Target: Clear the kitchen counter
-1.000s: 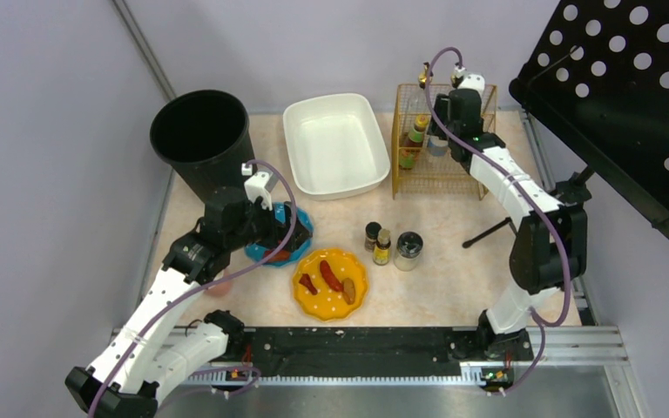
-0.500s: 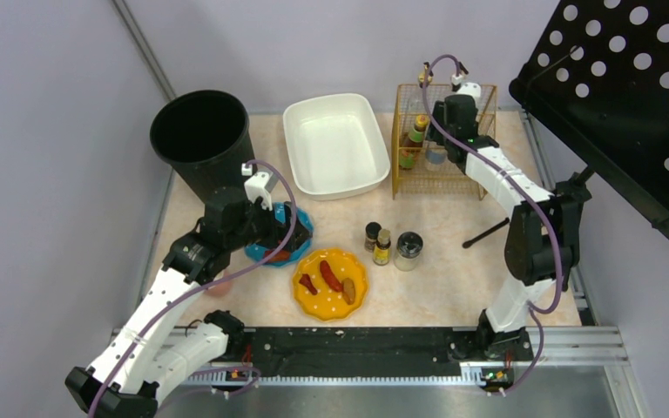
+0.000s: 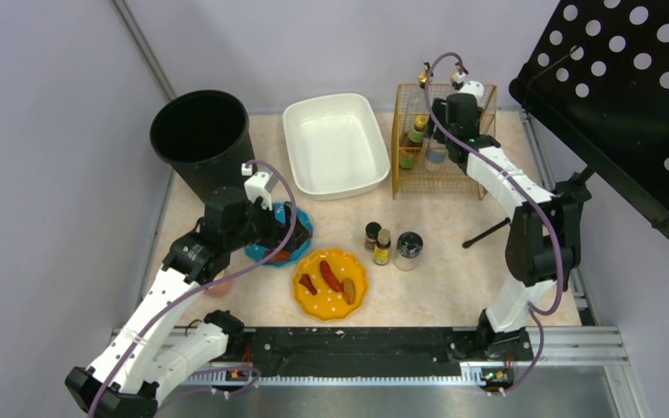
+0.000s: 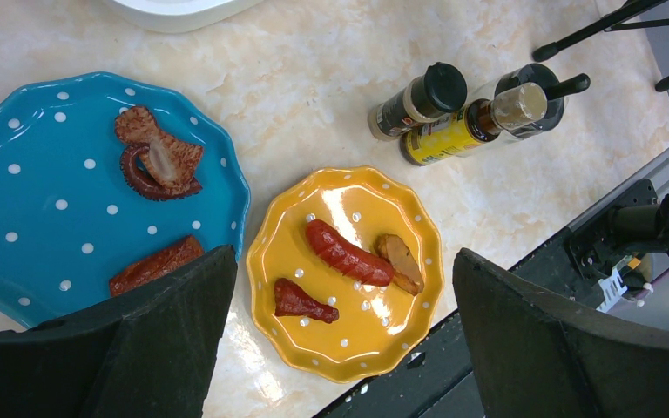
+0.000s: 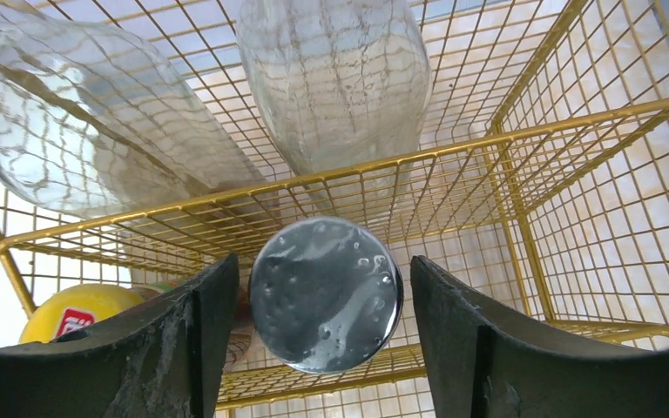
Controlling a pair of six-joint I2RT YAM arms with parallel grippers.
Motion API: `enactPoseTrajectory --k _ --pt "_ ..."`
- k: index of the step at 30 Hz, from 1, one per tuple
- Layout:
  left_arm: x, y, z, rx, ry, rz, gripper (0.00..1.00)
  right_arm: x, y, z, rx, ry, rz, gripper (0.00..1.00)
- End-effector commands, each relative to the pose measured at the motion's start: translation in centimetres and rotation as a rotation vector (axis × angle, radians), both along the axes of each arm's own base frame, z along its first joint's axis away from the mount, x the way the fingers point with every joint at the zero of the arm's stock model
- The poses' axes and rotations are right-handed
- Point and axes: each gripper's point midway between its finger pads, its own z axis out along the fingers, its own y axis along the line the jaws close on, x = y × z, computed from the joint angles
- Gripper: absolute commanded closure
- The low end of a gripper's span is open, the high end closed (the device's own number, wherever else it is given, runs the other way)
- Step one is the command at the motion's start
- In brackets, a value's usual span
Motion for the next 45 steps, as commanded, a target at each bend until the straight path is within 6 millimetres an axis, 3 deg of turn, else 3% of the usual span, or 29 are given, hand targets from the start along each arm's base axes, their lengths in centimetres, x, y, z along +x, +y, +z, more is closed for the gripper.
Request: enactPoseTrajectory --k 1,7,14,18,23,28,31,39,45 --pt "0.1 -0.3 0.3 -0.009 -0.014 -0.011 0.02 -0.3 -0.7 5.7 0.044 -0.141 -0.026 0.28" --pt "0.2 -0.3 0.2 -0.006 -0.012 -0.009 0.02 -2.0 -1.4 8.1 0.052 -0.183 -0.045 0.25" --pt "0.2 -0.3 0.2 -0.007 -0.009 -0.009 0.02 -6.0 -1.1 10.1 0.102 -0.222 0.005 0.25" --pt "0.2 -0.3 0.1 -0.006 -0.008 -0.01 0.02 -8.8 0.4 10.1 0.146 -0.219 0.104 0.25" --pt "0.2 -0.4 0.1 -0.007 -0.006 -0.012 0.02 -12.6 4.0 9.8 0.121 -0.198 0.263 0.25" --pt "0.2 -0.4 0.1 -0.006 -0.006 -0.011 0.02 -16.5 8.9 7.9 0.054 -0.124 0.433 0.25" --pt "0.1 -0.4 0.2 -0.008 -0.009 -0.014 0.02 -18.5 10.5 6.9 0.04 -0.099 0.5 0.25" --pt "0.1 -0.4 0.2 -0.009 -0.011 -0.013 0.02 -22.9 14.2 3.0 0.026 0.032 0.698 0.26" --pt "0.1 -0.4 0.3 -0.011 -0.014 -0.011 0.02 -24.5 15.2 0.0 -0.027 0.103 0.744 0.26"
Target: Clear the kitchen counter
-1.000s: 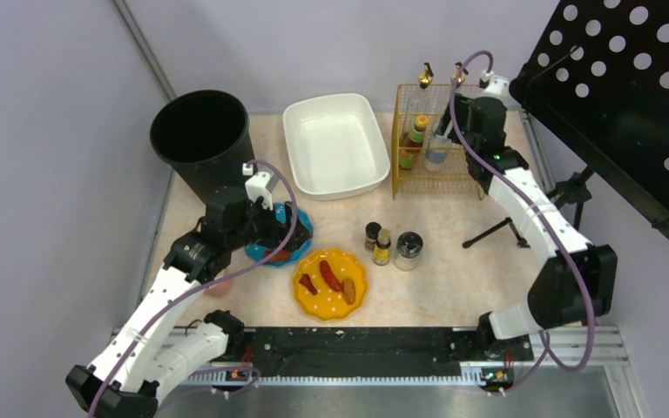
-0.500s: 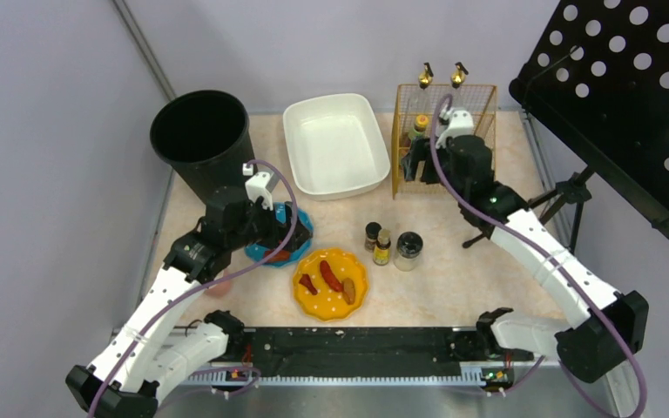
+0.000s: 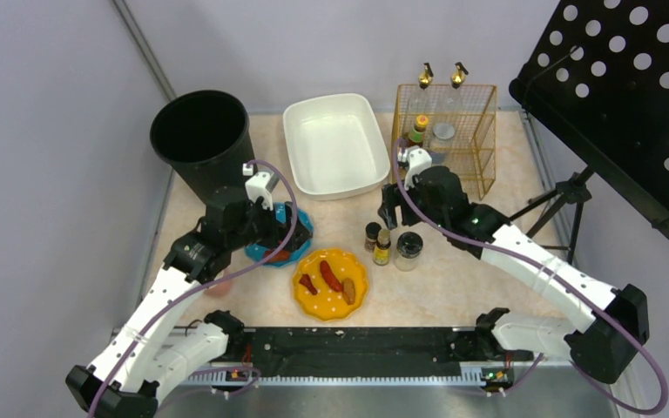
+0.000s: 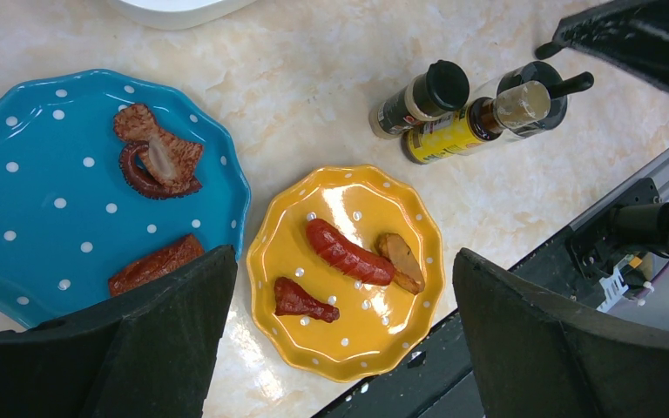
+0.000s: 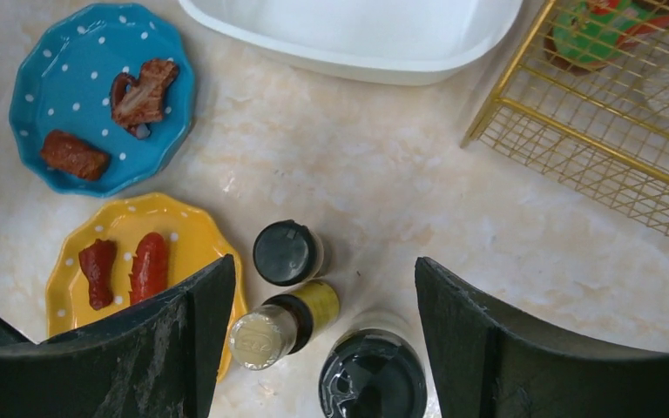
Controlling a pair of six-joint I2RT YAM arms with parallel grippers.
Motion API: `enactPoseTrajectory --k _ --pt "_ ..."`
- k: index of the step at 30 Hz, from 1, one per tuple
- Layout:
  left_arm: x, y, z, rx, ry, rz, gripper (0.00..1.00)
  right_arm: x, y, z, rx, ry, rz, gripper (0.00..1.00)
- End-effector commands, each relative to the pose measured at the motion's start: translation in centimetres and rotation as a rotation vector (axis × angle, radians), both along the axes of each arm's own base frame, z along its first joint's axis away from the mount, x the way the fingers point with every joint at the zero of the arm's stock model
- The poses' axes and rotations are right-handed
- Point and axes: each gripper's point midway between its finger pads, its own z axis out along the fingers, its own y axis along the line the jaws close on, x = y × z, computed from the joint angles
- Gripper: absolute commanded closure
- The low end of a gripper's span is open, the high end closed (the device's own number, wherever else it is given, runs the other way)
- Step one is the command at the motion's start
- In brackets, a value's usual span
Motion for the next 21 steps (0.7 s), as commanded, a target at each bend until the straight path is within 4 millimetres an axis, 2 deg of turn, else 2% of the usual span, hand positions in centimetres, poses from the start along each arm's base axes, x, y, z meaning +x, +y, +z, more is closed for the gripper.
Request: enactPoseTrajectory --k 1,10,16,21 --pt "0.0 -0.3 0.6 -0.015 -0.023 -0.01 0.02 -1.3 0.8 -1.2 -0.035 0.016 0.052 0.26" --pt "0.1 -0.3 0.5 -0.014 -0.021 -0.008 0.02 -3.4 2.4 -2.6 -0.079 0.059 0.126 0.28" --pt "0.0 -0.3 0.5 -0.013 -0.022 -0.01 0.02 -4.3 2.7 -3.8 -0.136 0.077 0.134 0.3" --pt "0.1 -0.3 0.4 -0.012 -0.019 -0.01 0.02 -4.8 3.1 -4.5 -0.168 0.087 0.14 0.37"
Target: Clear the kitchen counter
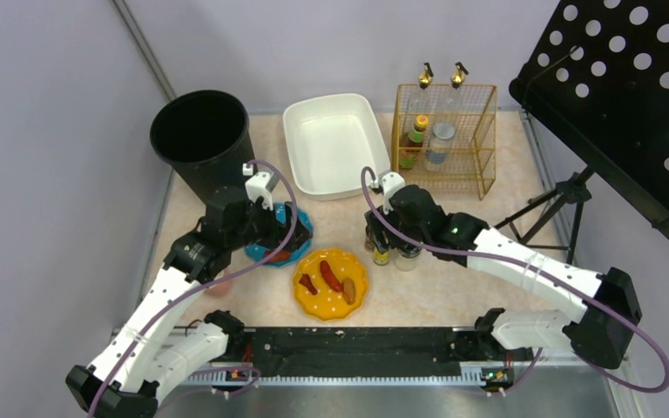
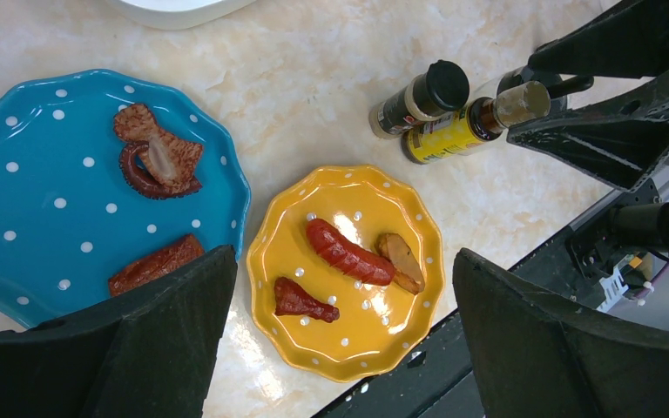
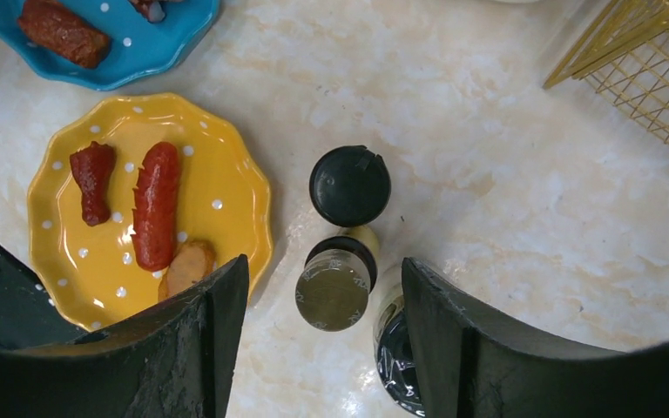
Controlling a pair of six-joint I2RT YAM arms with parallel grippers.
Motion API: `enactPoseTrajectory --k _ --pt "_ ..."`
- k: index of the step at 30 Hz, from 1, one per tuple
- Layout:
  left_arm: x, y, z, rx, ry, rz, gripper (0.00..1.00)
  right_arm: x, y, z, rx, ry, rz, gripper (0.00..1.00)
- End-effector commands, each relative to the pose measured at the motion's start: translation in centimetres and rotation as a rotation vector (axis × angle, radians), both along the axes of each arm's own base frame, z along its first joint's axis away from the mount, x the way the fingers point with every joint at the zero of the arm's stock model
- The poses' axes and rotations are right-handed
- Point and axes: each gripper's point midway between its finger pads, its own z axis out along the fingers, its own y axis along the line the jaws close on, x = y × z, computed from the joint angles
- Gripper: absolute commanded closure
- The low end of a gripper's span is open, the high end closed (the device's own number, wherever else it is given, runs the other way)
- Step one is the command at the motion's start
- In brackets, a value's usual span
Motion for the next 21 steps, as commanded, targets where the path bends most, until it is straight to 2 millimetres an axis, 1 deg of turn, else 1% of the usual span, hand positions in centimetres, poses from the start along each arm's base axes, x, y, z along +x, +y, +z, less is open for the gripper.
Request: enactPoseTrajectory --k 1,7,10,19,21 --pt "0.0 -0.3 0.4 -0.012 -0.018 -0.009 0.02 -0.1 0.3 -0.1 -0.032 -0.014 -0.005 0.38" --pt "0.0 -0.2 0.5 -0.014 -0.02 -0.008 0.02 -0.2 0.4 -0.8 -0.056 -0.003 -0.01 0.44" --pt "0.0 -0.3 0.5 -0.014 -0.02 -0.01 0.02 -0.1 0.4 -1.2 -0.066 0.0 -0.015 0.49" --pt "0.0 -0.3 0.6 -0.016 -0.024 -0.01 0.02 -0.1 0.6 -1.7 -0.073 0.018 -0.014 0.75" --pt "0.0 -0.3 0.6 -0.016 -0.024 -0.01 0.02 0.0 0.7 -1.7 -0.073 0.02 -0.012 0.84"
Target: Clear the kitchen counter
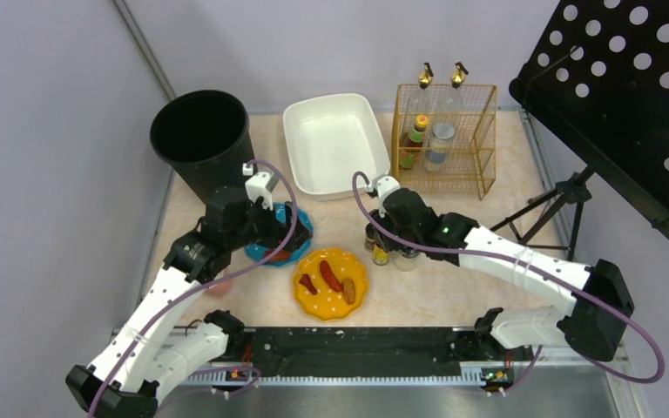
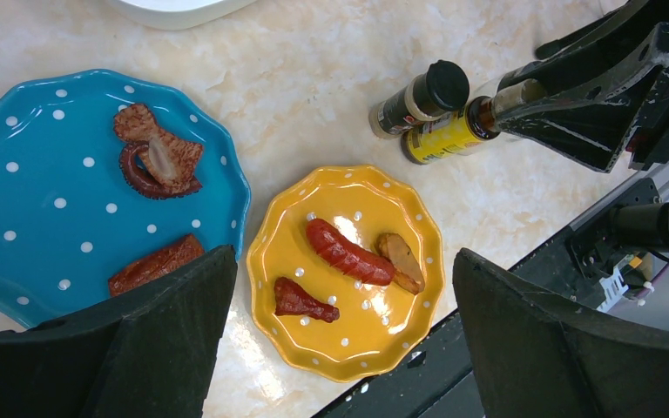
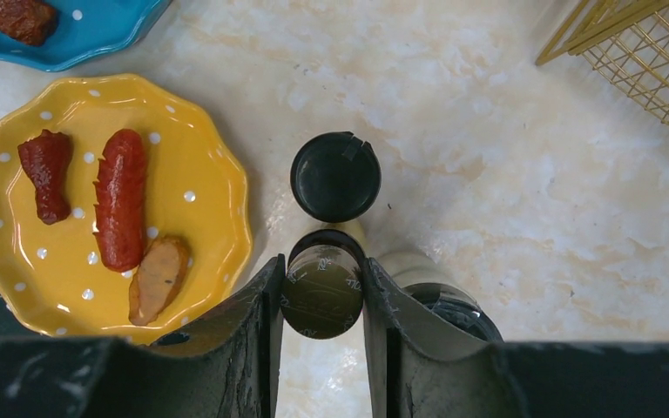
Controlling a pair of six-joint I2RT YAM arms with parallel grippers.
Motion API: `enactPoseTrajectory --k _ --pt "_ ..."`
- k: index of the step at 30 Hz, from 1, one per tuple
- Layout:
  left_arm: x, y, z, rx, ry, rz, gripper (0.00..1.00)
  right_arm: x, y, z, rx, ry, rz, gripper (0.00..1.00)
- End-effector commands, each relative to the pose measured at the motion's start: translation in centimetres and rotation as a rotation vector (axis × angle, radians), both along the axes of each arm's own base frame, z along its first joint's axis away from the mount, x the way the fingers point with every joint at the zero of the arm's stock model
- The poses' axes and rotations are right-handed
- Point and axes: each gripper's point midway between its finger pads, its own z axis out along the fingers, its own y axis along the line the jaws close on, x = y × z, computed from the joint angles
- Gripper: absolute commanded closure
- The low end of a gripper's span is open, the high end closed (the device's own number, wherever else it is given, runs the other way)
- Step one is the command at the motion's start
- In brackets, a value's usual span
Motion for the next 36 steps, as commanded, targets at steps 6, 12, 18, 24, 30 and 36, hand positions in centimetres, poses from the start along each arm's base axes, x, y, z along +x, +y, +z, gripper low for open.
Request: enactPoseTrajectory --k 6,12,18,24,30,36 --pt "0.0 -0.3 0.5 -0.015 -0.022 -0.01 0.02 0.3 1.4 2.2 0.064 -0.028 0.001 1.0" --pt "0.0 -0.3 0.6 -0.017 -0.023 -0.011 0.02 0.0 1.5 5.1 0.112 -0.056 0.016 1.0" --pt "0.0 -0.3 0.6 -0.018 -0.023 -0.013 0.02 -0.1 1.0 9.2 0.175 -0.114 0.011 1.0" --pt "0.0 -0.4 0.6 -0.017 -0.02 -0.015 0.02 -0.1 0.3 13.9 0.243 -0.191 -0.007 1.0" --pt "0.0 -0.4 0.5 -0.016 -0.019 -0.014 0.02 1.1 -0.9 18.7 0.28 -0.308 -0.077 1.0" --pt "0.0 -0.4 0.5 -0.015 -0.018 -0.013 0.02 2.6 -2.1 21.7 0.264 -0.399 -0.145 1.0"
